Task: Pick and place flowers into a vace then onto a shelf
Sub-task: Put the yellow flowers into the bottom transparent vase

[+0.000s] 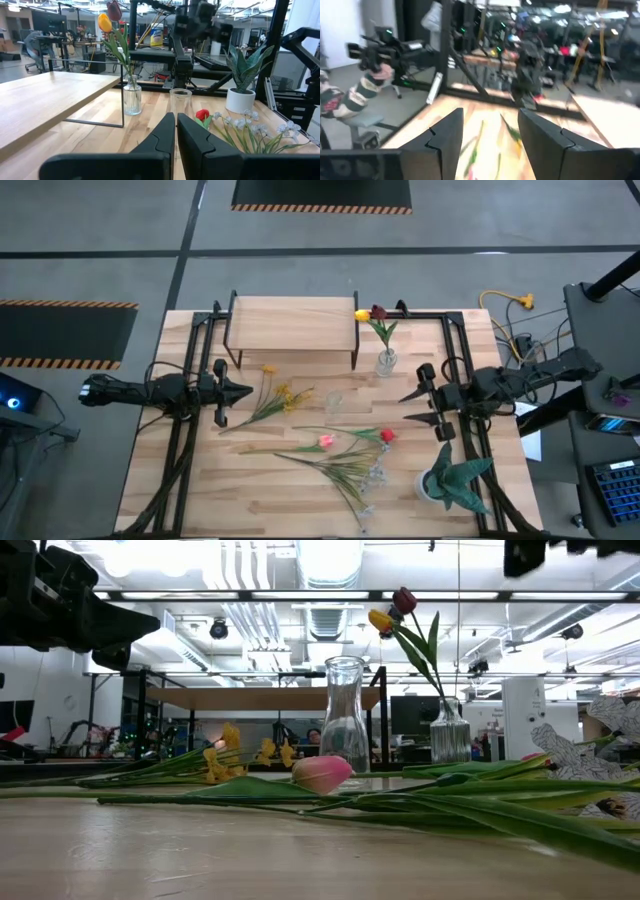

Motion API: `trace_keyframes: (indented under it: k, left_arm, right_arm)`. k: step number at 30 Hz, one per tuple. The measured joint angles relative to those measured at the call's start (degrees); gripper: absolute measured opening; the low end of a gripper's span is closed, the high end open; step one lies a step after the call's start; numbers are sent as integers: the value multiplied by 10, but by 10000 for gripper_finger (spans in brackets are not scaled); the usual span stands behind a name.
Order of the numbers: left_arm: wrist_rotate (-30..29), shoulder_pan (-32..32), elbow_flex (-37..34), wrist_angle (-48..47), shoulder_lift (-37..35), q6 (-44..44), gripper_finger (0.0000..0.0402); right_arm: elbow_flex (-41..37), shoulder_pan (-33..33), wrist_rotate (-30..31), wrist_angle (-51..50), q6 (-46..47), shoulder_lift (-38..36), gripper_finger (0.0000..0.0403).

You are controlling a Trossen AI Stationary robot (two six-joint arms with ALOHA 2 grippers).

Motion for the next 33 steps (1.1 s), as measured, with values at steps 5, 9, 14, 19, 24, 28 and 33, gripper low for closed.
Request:
trace_keyframes:
  k: [5,9,14,19,24,28,33]
  left_arm:
    - [0,0,0,0,0,0,2]
    - [0,0,0,0,0,0,2]
    - [0,0,0,0,0,13,2]
    - [-1,0,0,5,0,71,2]
    - [-3,0,0,31,0,109,2]
    - [-6,0,0,44,0,103,2]
    - [-30,0,0,51,1,25,28]
  right_arm:
    - [-51,0,13,20,3,-39,180]
    - [-110,0,41,90,-29,-48,180]
    - [-185,-9,72,225,-56,-48,178]
    - [-209,-49,-17,276,-74,-48,171]
    - [-199,-116,-12,269,-60,-48,165]
    - [-192,-157,-19,269,-53,-48,164]
    - [-190,-169,-47,270,-30,-48,161]
